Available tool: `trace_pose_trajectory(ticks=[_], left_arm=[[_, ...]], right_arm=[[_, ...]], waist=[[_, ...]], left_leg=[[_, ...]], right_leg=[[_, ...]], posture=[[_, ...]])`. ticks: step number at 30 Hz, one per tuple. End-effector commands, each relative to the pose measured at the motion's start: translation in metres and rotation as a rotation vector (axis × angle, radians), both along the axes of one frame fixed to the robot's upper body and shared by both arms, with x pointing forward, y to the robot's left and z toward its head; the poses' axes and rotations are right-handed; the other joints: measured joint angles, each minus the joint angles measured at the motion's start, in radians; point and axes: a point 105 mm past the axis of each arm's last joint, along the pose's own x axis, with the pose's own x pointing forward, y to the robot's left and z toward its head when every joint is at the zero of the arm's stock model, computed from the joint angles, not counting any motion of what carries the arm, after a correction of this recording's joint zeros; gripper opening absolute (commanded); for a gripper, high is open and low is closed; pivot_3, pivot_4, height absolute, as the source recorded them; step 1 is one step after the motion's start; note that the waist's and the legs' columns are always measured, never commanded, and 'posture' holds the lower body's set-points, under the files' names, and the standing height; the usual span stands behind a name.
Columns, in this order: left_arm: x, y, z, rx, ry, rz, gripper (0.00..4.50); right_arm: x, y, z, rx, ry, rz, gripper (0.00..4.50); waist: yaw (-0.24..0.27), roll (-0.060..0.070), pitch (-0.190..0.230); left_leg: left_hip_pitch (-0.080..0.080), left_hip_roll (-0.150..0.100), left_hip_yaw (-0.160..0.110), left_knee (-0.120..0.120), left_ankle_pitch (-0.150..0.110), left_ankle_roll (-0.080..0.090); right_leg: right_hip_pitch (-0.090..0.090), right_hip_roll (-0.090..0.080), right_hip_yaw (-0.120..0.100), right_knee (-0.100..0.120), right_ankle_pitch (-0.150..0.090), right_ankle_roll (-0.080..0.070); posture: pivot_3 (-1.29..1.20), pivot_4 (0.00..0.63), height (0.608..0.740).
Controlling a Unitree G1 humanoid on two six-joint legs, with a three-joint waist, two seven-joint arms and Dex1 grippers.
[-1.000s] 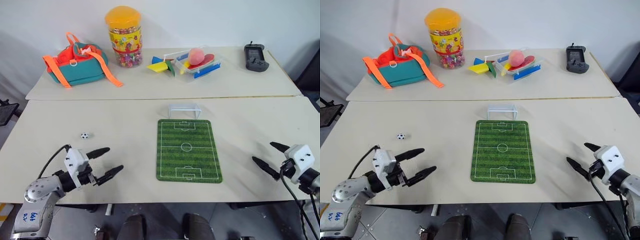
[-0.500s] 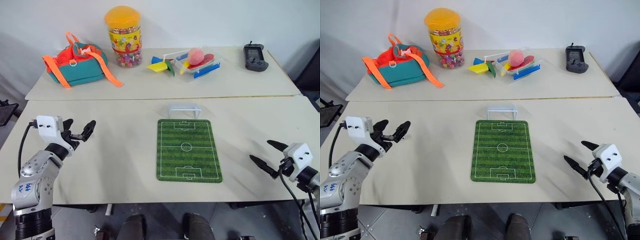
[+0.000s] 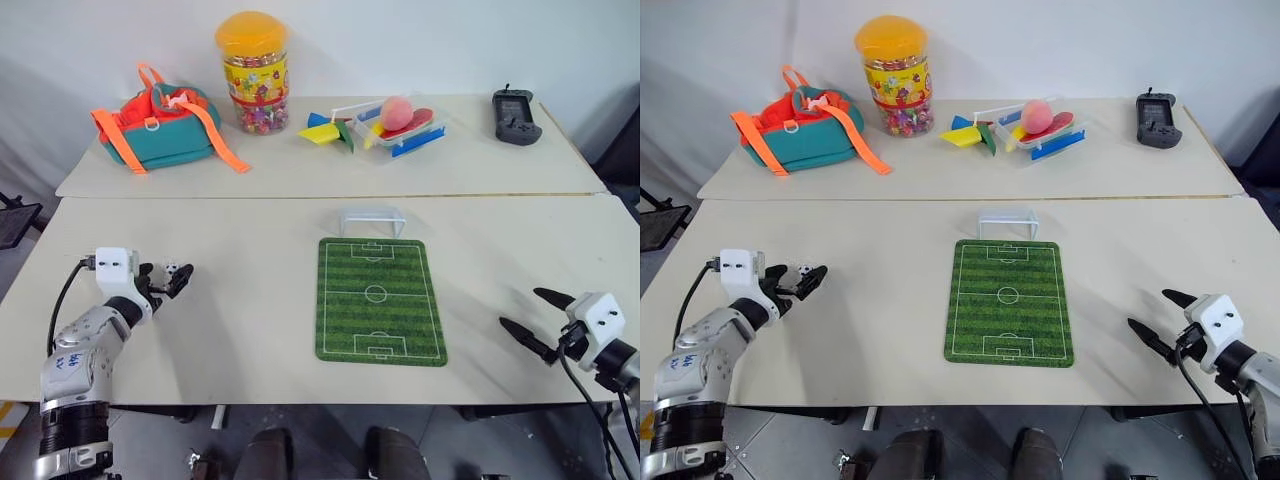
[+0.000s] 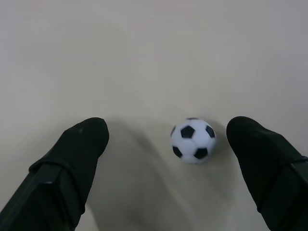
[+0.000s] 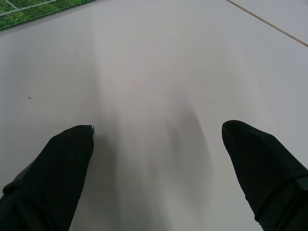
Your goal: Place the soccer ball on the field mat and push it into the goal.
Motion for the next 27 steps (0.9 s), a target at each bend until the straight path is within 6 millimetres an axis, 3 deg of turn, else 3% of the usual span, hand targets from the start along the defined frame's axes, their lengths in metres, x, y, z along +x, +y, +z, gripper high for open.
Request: trace_pose_trajectory(ticks=[1, 10, 16, 20, 27], left_arm=[[-0.001, -0.003, -0.003, 0.03, 0.014, -0.057, 3.58], [-0.01, -0.007, -0.007, 0.04, 0.036, -0.106, 0.86], [-0.014, -0.042, 0.005, -0.007, 0.002, -0.252, 0.86], [-0.03, -0.104, 0.022, -0.075, -0.046, -0.547, 0.86], [-0.052, -0.188, 0.042, -0.058, -0.122, -0.97, 0.86]], right_arm=[[0.001, -0.003, 0.012, -0.016, -0.036, -0.004, 4.5], [0.006, -0.007, 0.018, -0.025, -0.043, -0.015, 4.5], [0.011, -0.008, 0.024, -0.027, -0.059, -0.004, 4.5], [0.007, -0.002, 0.036, 0.008, -0.072, 0.062, 4.5], [-0.025, 0.019, 0.062, 0.074, -0.099, 0.288, 4.5]], waist=[[0.0, 0.0, 0.0], [0.004, 0.0, 0.0], [0.009, 0.0, 0.0], [0.016, 0.0, 0.0], [0.021, -0.001, 0.0]], left_leg=[[0.0, 0.0, 0.0, 0.0, 0.0, 0.0], [0.001, 0.0, 0.002, 0.0, 0.0, 0.0], [0.001, 0.0, 0.002, 0.0, 0.0, 0.001], [0.0, 0.0, 0.003, 0.0, -0.001, 0.001], [0.0, 0.0, 0.003, 0.001, -0.001, 0.001]], right_leg=[[0.0, 0.0, 0.0, 0.0, 0.0, 0.0], [0.0, 0.0, 0.002, 0.0, 0.0, 0.001], [0.0, 0.0, 0.003, 0.0, 0.001, 0.001], [0.0, 0.0, 0.003, 0.0, 0.001, 0.002], [0.0, 0.0, 0.004, -0.002, 0.001, 0.002]], posture=[[0.0, 0.15, 0.74], [0.0, 0.15, 0.74], [0.0, 0.15, 0.74], [0.0, 0.15, 0.74], [0.0, 0.15, 0.74]])
